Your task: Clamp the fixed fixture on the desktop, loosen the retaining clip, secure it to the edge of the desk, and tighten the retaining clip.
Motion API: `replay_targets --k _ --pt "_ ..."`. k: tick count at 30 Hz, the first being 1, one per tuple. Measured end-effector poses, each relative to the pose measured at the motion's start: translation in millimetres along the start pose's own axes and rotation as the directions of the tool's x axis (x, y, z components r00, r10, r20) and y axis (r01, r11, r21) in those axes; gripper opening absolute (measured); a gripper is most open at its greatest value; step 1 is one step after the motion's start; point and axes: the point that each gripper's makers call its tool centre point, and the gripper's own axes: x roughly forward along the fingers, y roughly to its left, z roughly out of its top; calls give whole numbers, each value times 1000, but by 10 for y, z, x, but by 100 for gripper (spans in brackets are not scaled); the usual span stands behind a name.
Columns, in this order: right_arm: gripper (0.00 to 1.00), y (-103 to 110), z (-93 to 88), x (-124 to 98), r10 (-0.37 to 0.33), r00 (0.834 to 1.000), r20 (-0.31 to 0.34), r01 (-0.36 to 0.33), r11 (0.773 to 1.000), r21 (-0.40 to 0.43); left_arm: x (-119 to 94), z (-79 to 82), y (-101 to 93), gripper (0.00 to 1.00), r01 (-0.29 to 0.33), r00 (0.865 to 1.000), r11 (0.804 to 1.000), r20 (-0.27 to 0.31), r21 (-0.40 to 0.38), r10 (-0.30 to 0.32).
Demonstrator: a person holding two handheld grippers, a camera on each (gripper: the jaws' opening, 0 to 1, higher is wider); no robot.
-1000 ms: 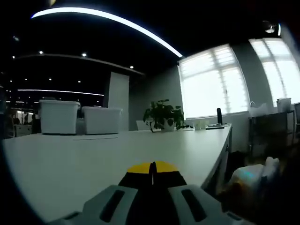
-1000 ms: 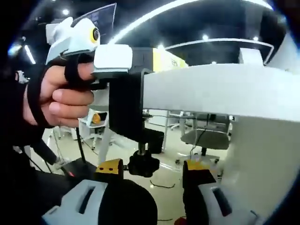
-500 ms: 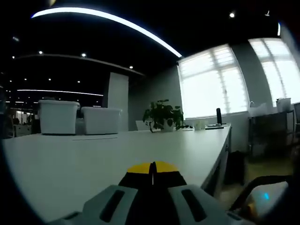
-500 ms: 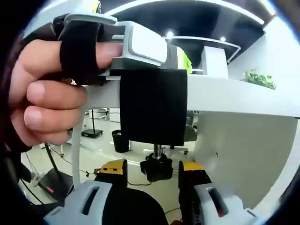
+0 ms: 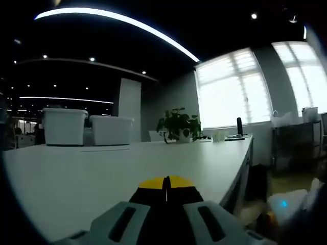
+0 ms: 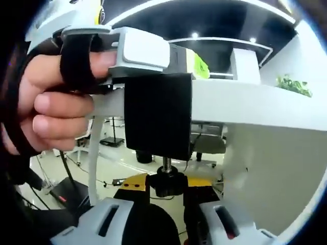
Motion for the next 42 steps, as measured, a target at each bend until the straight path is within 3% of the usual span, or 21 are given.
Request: replay_targets --k 3,4,6,9,15,16,20,22,23,24,25,27,30,32,35,39,42 --pt "23 18 7 31 123 992 -2 -123 992 -15 -4 3 3 1 -7 1000 1000 6 10 7" --pt "23 62 4 38 184 983 -9 -183 982 53 -5 4 4 1 -7 1000 1000 8 13 7" --pt "23 26 11 72 245 969 -18 -246 968 -40 -1 -1 7 1 -7 1000 1000 6 10 6" --pt "23 59 -7 71 358 934 -9 -358 934 1 5 -14 12 1 -5 1000 1000 -4 -2 5" --pt "23 22 -46 172 481 877 -1 -480 874 -73 10 -16 10 1 -5 1000 1000 -3 0 5" --pt "23 21 -83 172 499 866 -15 -497 858 -126 11 -14 9 1 -5 1000 1000 -3 1 5" --pt "23 -12 -58 211 501 865 20 -498 863 -83 19 -13 8 1 -8 1000 1000 -3 0 8" --pt "24 -17 -41 204 493 870 20 -491 868 -76 23 -12 7 1 -8 1000 1000 -3 0 8" --pt "27 -24 -32 199 477 879 23 -475 877 -71 26 -11 5 1 -8 1000 1000 -3 0 8" --pt "30 -85 44 219 434 898 66 -428 899 -89 28 -10 5 1 -8 1000 1000 -4 0 8" --pt "34 -92 102 182 412 906 99 -406 911 -76 30 -9 4 1 -8 1000 1000 -3 -1 8" --pt "40 -139 91 136 365 927 84 -365 931 -14 33 -7 2 1 -7 1000 1000 -3 0 7" --pt "43 -260 83 69 238 968 80 -241 970 33 36 -2 -1 1 -7 1000 1000 0 2 7" --pt "44 -264 31 12 173 984 51 -176 982 63 38 2 -6 1 -5 1000 1000 5 8 5" --pt "32 -94 6 -102 132 991 32 -134 988 74 38 4 -10 1 1 1000 1000 7 9 -1" --pt "30 -51 1 -169 -22 999 31 21 999 30 37 5 -23 1 15 1000 1000 9 9 -15" --pt "31 -31 16 -143 -69 997 28 68 997 31 32 9 -27 1 18 1000 1000 14 14 -18"
